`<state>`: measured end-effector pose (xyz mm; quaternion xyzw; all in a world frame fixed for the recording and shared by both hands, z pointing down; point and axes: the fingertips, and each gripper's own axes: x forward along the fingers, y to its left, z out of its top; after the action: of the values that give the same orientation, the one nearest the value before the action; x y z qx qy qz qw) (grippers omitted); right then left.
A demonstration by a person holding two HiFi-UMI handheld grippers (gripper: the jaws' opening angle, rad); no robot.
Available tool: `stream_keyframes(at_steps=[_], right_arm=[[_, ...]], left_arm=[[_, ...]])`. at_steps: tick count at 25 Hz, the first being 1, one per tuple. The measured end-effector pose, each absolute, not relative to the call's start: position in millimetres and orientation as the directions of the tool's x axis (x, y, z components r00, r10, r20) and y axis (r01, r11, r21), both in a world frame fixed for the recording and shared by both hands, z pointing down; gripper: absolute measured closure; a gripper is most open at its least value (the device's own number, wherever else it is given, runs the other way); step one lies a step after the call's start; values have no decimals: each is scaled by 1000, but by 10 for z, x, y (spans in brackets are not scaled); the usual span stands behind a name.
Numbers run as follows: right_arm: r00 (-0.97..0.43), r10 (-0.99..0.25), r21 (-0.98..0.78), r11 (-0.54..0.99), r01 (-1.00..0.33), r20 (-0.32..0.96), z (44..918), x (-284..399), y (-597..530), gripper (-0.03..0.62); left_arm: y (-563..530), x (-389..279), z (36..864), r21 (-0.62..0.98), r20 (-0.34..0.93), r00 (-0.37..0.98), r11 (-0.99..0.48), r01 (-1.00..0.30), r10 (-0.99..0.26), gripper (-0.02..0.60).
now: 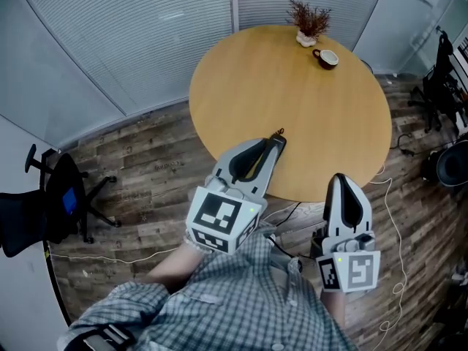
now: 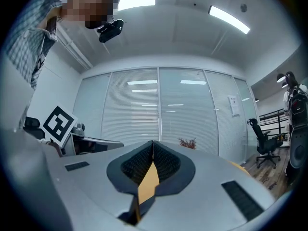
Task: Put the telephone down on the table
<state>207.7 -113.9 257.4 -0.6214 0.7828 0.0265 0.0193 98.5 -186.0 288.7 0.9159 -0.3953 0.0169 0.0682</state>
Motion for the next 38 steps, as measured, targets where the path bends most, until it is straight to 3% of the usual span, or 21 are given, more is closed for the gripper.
stream_keyframes(at_steps=[3, 38], right_arm=[[-233, -970, 21, 233, -972, -69, 2551, 2064, -1103, 584], [-187, -982, 36, 188, -982, 25, 2810, 2124, -1050, 585]], left_arm=[[-1804, 936, 2817, 87, 60, 672, -667, -740, -738, 572], [-1759, 1063, 2931, -31, 89, 703, -708, -706, -705, 572]])
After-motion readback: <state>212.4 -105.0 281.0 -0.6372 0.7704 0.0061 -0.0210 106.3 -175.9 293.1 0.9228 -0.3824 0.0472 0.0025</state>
